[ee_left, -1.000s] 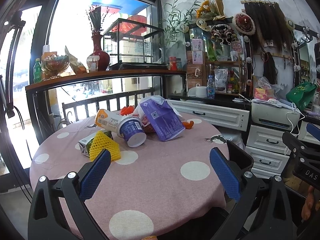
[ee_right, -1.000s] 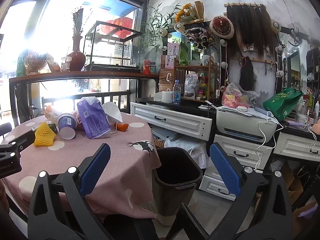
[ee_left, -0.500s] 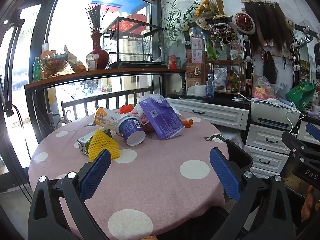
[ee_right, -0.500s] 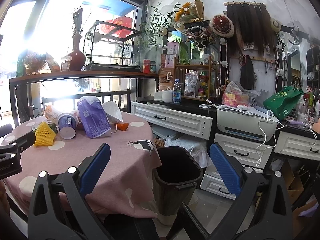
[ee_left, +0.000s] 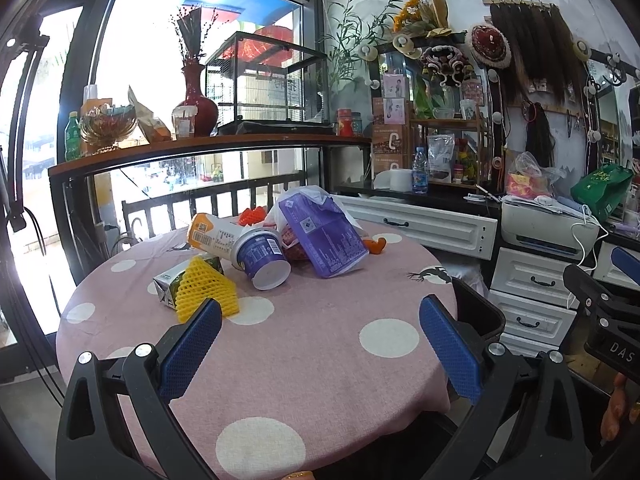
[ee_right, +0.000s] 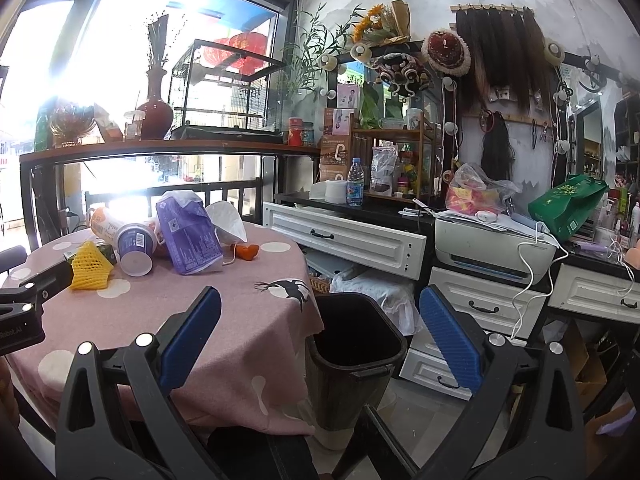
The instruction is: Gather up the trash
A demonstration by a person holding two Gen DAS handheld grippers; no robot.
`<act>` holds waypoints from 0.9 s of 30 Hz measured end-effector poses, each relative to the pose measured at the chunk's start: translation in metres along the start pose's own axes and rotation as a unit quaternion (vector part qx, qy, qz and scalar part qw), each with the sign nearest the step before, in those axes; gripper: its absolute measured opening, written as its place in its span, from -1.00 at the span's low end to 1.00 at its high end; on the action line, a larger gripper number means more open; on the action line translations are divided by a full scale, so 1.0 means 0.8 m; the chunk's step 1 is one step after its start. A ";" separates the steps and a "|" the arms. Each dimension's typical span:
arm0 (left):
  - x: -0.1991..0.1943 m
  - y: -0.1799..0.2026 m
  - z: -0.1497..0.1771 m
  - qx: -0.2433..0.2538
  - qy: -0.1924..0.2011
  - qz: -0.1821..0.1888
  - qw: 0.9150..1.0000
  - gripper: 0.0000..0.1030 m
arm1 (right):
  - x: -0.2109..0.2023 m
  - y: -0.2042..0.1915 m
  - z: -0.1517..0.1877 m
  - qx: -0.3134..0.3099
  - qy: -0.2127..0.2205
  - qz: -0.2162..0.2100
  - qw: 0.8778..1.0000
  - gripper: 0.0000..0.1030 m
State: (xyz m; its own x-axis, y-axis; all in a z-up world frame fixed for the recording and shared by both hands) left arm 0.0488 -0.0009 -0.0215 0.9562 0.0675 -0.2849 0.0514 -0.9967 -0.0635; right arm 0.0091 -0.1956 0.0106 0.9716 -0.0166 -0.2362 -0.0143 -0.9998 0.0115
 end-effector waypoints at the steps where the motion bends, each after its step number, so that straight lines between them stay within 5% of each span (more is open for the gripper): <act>1: 0.000 0.000 0.000 0.001 -0.001 0.000 1.000 0.90 | 0.001 -0.001 0.001 0.000 0.000 0.000 1.000 0.91; 14: 0.050 -0.035 0.017 -0.016 -0.095 0.035 0.995 0.90 | 0.050 -0.048 0.022 -0.055 -0.062 -0.087 0.993 0.91; 23: 0.098 -0.075 0.035 -0.030 -0.170 0.031 0.984 0.90 | 0.129 -0.112 0.027 -0.117 -0.130 -0.175 0.969 0.91; 27: 0.119 -0.092 0.028 -0.017 -0.181 0.015 0.983 0.90 | 0.166 -0.146 0.023 -0.109 -0.184 -0.241 0.947 0.91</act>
State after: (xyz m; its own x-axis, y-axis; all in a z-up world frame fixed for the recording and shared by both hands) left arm 0.1294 0.0802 -0.0651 0.7921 0.0447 -0.6088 0.0409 -0.9990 -0.0201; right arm 0.1354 -0.0811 -0.0401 0.7039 0.4000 -0.5870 0.4987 -0.8668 0.0073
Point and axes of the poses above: each gripper's, at about its wrist camera, not at the fingertips, and x roughly the way its jaws point, y to its right, z to its underside, the point moved 5 cm from there along x, roughly the way its jaws point, and after that the axes turned 5 degrees about -z, right-handed, at the moved point
